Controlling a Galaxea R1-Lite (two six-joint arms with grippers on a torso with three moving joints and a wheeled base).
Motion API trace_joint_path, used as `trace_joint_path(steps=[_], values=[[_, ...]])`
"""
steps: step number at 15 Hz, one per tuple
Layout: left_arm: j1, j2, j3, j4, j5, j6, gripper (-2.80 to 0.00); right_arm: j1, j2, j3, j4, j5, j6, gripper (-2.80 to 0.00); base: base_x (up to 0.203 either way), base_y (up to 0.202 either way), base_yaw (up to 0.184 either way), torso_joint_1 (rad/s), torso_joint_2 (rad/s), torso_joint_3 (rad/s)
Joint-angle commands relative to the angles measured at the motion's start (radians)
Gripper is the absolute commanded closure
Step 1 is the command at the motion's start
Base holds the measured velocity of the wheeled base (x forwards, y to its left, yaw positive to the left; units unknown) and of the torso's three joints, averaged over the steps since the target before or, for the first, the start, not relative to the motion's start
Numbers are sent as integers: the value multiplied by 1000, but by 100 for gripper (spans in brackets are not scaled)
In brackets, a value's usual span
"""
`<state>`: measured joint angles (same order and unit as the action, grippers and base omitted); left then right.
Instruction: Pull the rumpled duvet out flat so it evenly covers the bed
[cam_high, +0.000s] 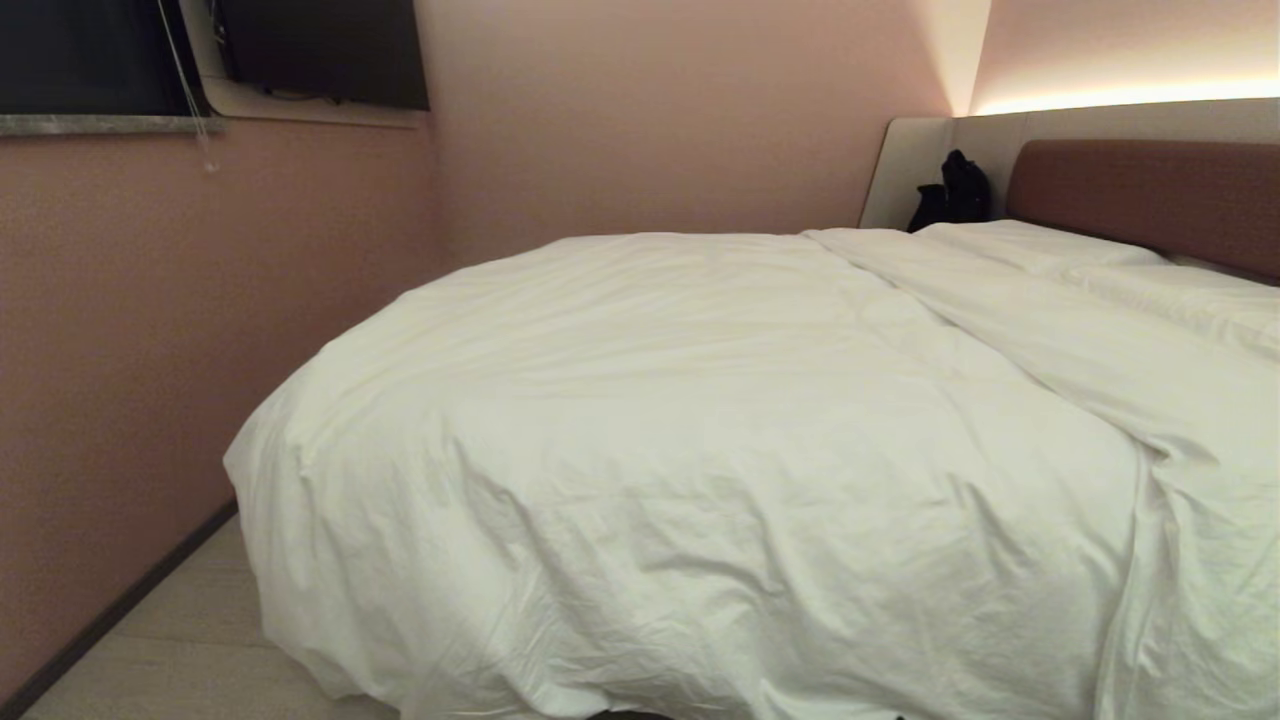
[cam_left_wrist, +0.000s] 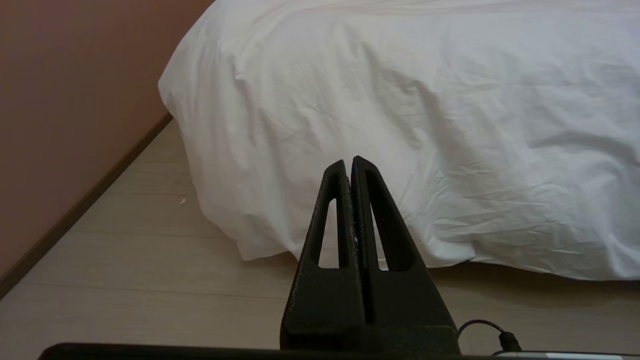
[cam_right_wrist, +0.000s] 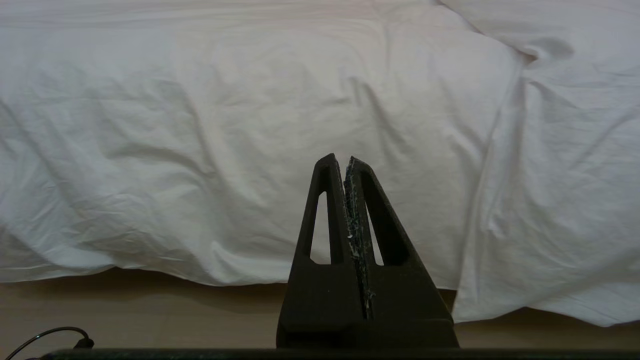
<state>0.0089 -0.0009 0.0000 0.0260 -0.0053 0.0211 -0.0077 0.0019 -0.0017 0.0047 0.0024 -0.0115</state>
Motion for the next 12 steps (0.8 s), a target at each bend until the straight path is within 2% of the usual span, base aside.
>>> trace_joint_path(steps=[1, 12], values=[[0, 1, 0, 0, -1, 0, 0, 0, 0, 0, 0, 1, -1, 0, 0, 195, -2, 2, 2, 2], [0, 1, 0, 0, 1, 0, 0, 0, 0, 0, 0, 1, -1, 0, 0, 195, -1, 2, 4, 4]])
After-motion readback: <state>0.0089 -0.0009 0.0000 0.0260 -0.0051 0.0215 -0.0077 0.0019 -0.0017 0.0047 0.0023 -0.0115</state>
